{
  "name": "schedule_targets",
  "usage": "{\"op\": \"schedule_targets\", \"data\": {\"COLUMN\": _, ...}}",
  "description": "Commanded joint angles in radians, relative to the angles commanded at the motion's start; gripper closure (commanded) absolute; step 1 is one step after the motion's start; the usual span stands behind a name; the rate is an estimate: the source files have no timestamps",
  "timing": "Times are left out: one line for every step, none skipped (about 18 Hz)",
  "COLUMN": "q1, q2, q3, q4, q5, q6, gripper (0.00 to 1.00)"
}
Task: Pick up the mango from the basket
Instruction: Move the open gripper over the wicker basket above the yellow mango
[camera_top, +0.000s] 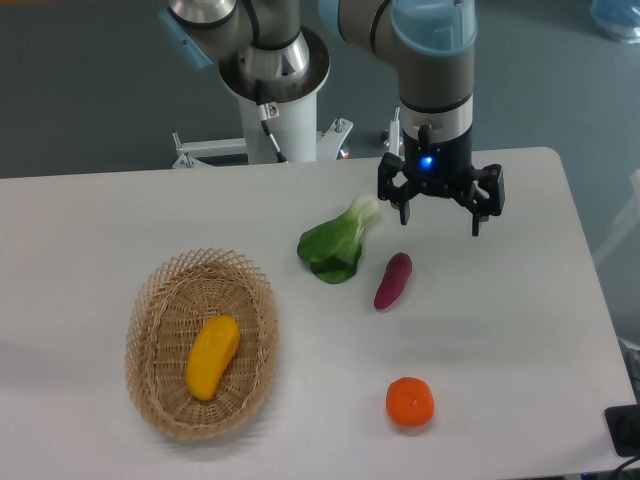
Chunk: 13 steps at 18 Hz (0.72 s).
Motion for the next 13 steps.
{"op": "schedule_targets", "data": {"q1": -0.005, "q2": -0.002, "q3": -0.002, "q4": 0.0, "q5": 0.0, "q6": 0.0, "gripper": 0.0}}
{"op": "schedule_targets", "data": {"q1": -0.008, "q2": -0.003, "q3": 0.005, "q4": 0.002, "q5": -0.003, "q6": -0.008, "gripper": 0.0}}
{"op": "schedule_targets", "data": {"q1": -0.009, "q2": -0.003, "q3": 0.011, "q4": 0.0, "q5": -0.003, "q6": -0.008, "gripper": 0.0}}
{"op": "schedule_targets", "data": {"q1": -0.008, "q2": -0.003, "q3": 0.011, "q4": 0.0, "q5": -0.008, "q6": -0.006, "gripper": 0.0}}
{"op": "schedule_targets", "data": {"q1": -0.008, "q2": -0.002, "q3": 0.003, "q4": 0.002, "q5": -0.02, "q6": -0.009, "gripper": 0.0}}
{"op": "schedule_targets", "data": {"q1": -0.009, "q2": 0.0, "q3": -0.001, "q4": 0.003, "q5": -0.041, "q6": -0.009, "gripper": 0.0}}
{"op": "schedule_targets", "data": {"q1": -0.009, "q2": 0.0, "q3": -0.005, "q4": 0.003, "q5": -0.07, "q6": -0.011, "gripper": 0.0}}
{"op": "schedule_targets", "data": {"q1": -0.009, "q2": -0.002, "q3": -0.012, "q4": 0.003, "q5": -0.122, "q6": -0.018, "gripper": 0.0}}
{"op": "schedule_targets", "data": {"q1": -0.009, "q2": -0.002, "q3": -0.03, "q4": 0.012, "q5": -0.142, "q6": -0.043, "gripper": 0.0}}
{"op": "schedule_targets", "data": {"q1": -0.012, "q2": -0.002, "q3": -0.047, "q4": 0.056, "q5": -0.155, "q6": -0.084, "gripper": 0.0}}
{"op": "schedule_targets", "data": {"q1": -0.023, "q2": -0.005, "q3": -0.066, "q4": 0.122, "q5": -0.164, "q6": -0.141, "gripper": 0.0}}
{"op": "schedule_targets", "data": {"q1": -0.043, "q2": -0.012, "q3": -0.084, "q4": 0.177, "q5": -0.164, "q6": -0.205, "gripper": 0.0}}
{"op": "schedule_targets", "data": {"q1": -0.076, "q2": -0.02, "q3": -0.103, "q4": 0.216, "q5": -0.164, "q6": -0.271, "gripper": 0.0}}
